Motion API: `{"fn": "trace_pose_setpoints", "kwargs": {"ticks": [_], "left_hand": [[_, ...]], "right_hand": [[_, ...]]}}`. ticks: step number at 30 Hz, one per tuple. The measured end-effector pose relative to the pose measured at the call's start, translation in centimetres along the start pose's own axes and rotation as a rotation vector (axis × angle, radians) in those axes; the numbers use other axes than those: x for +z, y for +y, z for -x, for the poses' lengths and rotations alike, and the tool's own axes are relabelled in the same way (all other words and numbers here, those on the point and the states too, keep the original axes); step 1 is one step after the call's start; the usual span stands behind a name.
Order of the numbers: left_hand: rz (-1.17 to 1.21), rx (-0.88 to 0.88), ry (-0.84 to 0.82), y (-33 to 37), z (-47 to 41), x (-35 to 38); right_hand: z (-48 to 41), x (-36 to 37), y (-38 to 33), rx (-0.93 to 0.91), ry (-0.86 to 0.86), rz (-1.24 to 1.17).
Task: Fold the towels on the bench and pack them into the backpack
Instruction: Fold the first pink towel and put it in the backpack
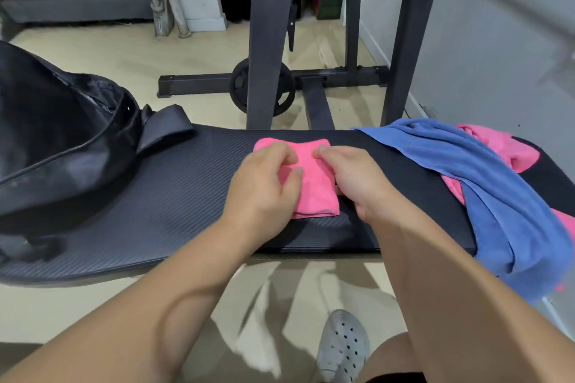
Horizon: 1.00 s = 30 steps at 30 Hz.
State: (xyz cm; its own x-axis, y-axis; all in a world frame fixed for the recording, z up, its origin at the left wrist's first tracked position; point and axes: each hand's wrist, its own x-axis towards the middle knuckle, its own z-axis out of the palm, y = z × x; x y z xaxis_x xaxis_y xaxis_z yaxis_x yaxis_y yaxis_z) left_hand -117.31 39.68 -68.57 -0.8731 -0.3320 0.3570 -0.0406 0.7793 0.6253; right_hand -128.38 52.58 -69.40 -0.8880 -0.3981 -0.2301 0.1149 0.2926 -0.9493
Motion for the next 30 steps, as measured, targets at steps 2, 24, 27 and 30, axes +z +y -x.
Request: {"fn": "trace_pose_setpoints", "kwargs": {"ticks": [2,24,27,30], "left_hand": [[-0.106,-0.011,0.040,-1.1,0.5,-0.5],[-0.552,-0.036,-0.555,-4.4,0.6,0.0],[-0.539,-0.055,-0.388,-5.4,-1.3,-2.5],[-0.545,-0.123,-0.196,-6.5,-2.0,-3.8]], "right_hand": [[-0.3,0.2,0.0,-0.061,0.034,0.051],[0.1,1.0,1.6,-0.290,-0.163,1.071],[1.0,1.3,-0.1,-0.309,-0.126,1.127],[1.9,1.7,-1.4,-0.265,-0.223,1.051]]}}
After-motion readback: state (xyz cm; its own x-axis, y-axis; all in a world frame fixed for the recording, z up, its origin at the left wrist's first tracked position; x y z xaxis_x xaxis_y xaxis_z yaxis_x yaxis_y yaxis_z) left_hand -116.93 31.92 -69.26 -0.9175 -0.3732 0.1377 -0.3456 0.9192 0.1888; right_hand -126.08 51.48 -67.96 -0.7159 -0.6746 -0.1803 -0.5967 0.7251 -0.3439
